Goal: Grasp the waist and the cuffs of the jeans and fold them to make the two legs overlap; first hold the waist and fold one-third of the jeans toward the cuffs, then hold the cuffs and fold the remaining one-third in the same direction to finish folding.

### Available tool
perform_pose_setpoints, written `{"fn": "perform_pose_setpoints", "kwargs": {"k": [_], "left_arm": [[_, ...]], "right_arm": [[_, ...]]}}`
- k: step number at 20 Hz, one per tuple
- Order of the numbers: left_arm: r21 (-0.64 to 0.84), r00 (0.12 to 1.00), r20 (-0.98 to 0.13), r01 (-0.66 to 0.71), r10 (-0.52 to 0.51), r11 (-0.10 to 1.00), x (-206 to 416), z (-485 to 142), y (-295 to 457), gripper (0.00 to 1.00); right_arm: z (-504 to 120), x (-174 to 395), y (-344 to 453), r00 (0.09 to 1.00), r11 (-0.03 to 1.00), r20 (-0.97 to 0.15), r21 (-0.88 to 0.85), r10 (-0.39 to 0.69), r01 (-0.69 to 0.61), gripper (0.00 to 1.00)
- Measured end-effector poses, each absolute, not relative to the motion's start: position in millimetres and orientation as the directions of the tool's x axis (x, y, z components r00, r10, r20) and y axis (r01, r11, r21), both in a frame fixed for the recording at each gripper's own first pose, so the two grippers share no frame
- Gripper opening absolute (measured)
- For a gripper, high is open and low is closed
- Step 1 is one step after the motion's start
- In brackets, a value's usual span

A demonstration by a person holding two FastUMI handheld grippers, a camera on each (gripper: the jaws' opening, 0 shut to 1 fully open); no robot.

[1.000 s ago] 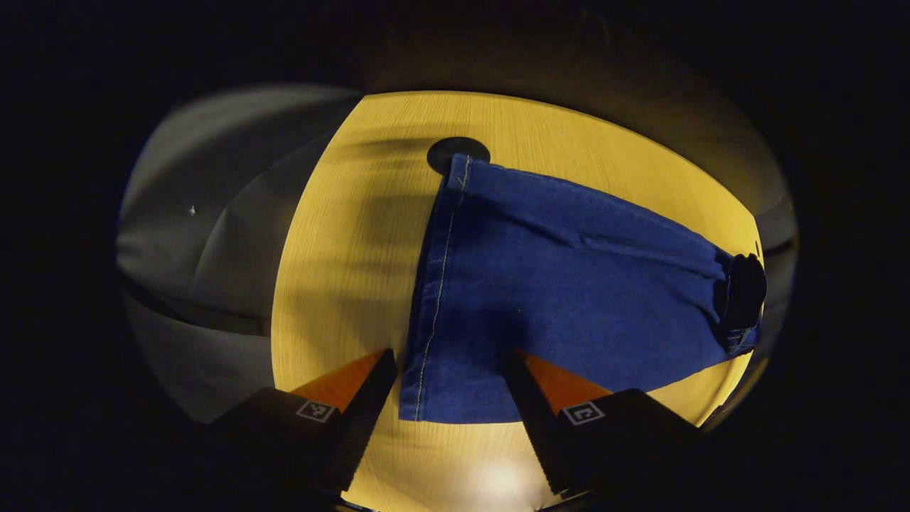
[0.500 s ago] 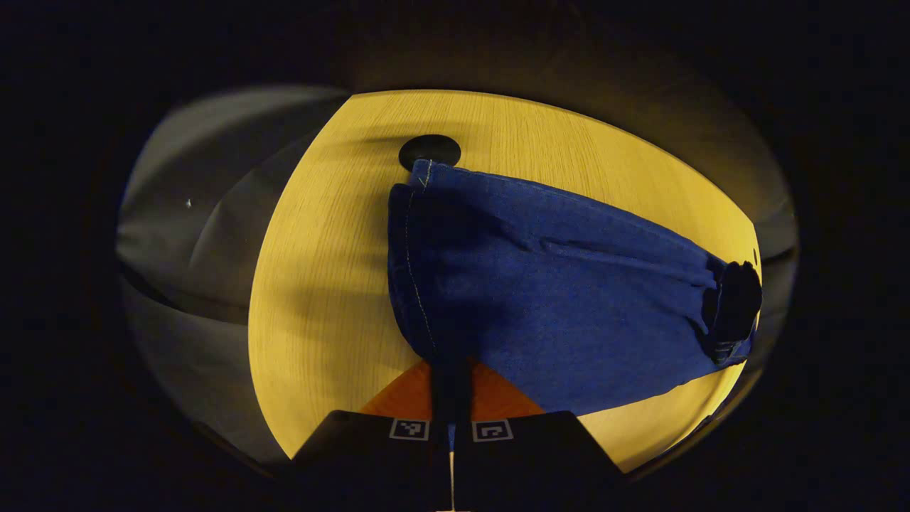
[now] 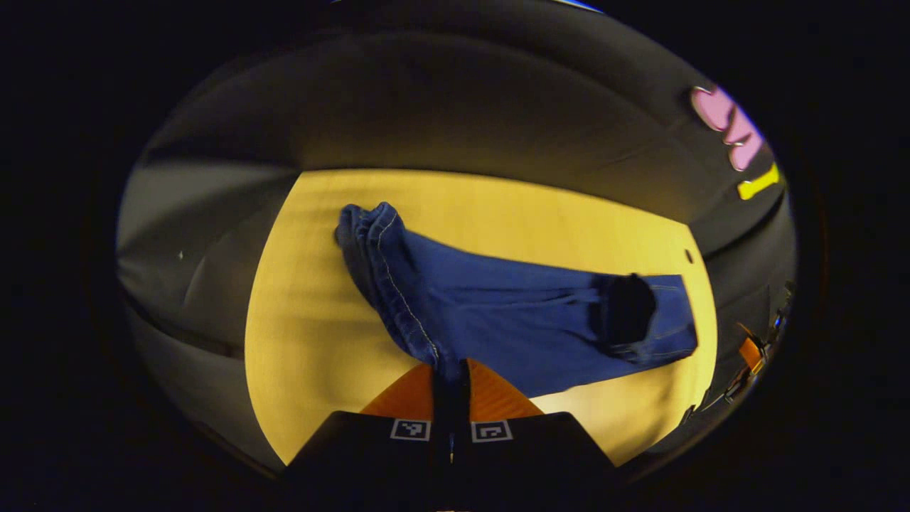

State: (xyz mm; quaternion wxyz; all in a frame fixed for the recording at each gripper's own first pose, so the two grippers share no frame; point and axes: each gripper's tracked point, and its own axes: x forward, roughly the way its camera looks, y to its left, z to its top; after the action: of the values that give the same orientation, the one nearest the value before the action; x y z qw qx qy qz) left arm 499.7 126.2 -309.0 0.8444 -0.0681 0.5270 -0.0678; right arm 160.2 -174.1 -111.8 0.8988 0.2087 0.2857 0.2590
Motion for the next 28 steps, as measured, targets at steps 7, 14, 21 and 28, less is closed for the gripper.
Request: {"fn": "perform_pose_setpoints", "kwargs": {"k": [7, 14, 21, 28], "left_arm": [[-0.261, 0.515, -0.762, 0.311, -0.393, 0.914, 519, -228, -59, 0.06], [-0.229, 0.379, -0.815, 0.484, -0.439, 0.844, 522, -324, -221, 0.06], [-0.013, 0.312, -0.929, 0.511, -0.199, 0.86, 490, -437, -232, 0.12], [-0.158, 0.355, -0.869, 0.463, -0.346, 0.872, 465, -393, -260, 1.0]], "right_arm": [[-89, 133, -212, 0.752, 0.8, -0.381, 0.513, 0.538, -0.312, 0.93], [-95, 99, -273, 0.799, 0.845, -0.412, 0.492, 0.438, -0.209, 0.93], [-88, 67, -314, 0.836, 0.885, -0.419, 0.438, 0.354, -0.155, 0.93], [-61, 30, -325, 0.87, 0.923, -0.401, 0.36, 0.286, -0.138, 0.93]]}}
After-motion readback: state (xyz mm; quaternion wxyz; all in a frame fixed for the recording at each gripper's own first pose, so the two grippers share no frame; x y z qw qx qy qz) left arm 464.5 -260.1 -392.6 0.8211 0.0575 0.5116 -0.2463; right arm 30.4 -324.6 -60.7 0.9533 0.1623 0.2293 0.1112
